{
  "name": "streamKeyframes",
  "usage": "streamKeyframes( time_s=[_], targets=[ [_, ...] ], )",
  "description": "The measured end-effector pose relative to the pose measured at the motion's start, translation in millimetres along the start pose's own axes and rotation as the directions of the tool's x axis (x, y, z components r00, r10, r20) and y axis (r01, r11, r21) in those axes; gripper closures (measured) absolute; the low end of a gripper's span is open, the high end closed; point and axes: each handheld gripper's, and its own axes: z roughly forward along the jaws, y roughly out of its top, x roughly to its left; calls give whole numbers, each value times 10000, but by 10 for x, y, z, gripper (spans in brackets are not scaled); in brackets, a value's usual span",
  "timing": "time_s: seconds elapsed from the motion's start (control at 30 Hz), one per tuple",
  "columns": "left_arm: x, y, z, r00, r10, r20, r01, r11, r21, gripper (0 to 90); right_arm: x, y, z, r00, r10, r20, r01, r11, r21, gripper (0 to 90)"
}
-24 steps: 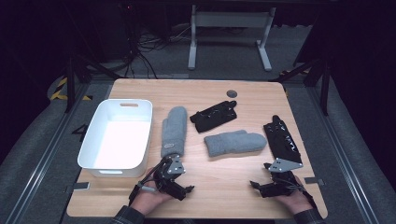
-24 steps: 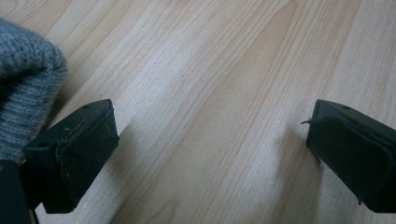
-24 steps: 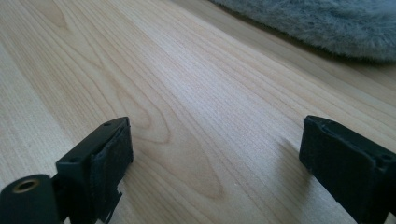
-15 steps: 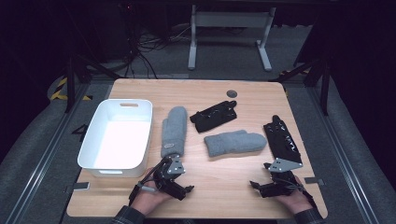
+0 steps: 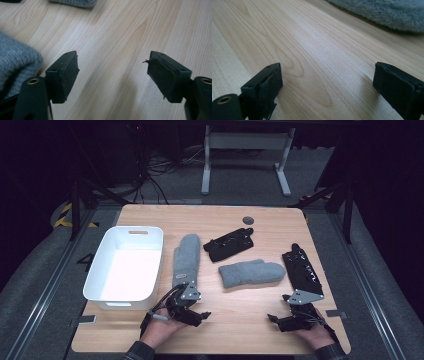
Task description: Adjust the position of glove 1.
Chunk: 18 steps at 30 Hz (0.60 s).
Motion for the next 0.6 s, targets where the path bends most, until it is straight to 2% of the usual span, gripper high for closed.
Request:
streamKeyframes(
  time_s=[0.07, 0.2, 0.4, 0.5, 0.53, 0.6],
  targets=[
    [15, 67, 6, 10000, -90, 37, 90, 9999, -89, 278, 0, 0, 0, 10000, -1, 3, 1, 10000, -2, 92],
    [-2, 206, 49, 9997, 233, 33, -232, 9997, -115, 296, 6, -3, -3, 10000, 6, 19, -6, 10000, -9, 94],
    [17, 392, 117, 9989, 469, 94, -468, 9988, -135, 338, 6, -5, -4, 10000, -10, -23, 9, 10000, -14, 92],
    [51, 486, 138, 9982, 581, 116, -578, 9980, -241, 426, 7, -5, -4, 10000, -12, -34, 12, 10000, -14, 92],
    [95, 570, 157, 9974, 684, 210, -678, 9973, -272, 457, 7, -6, -4, 10000, -21, -24, 21, 10000, -13, 92],
    [106, 596, 163, 9974, 685, 237, -679, 9973, -266, 526, 8, -6, -5, 10000, -18, -44, 18, 10000, -14, 92]
  ],
)
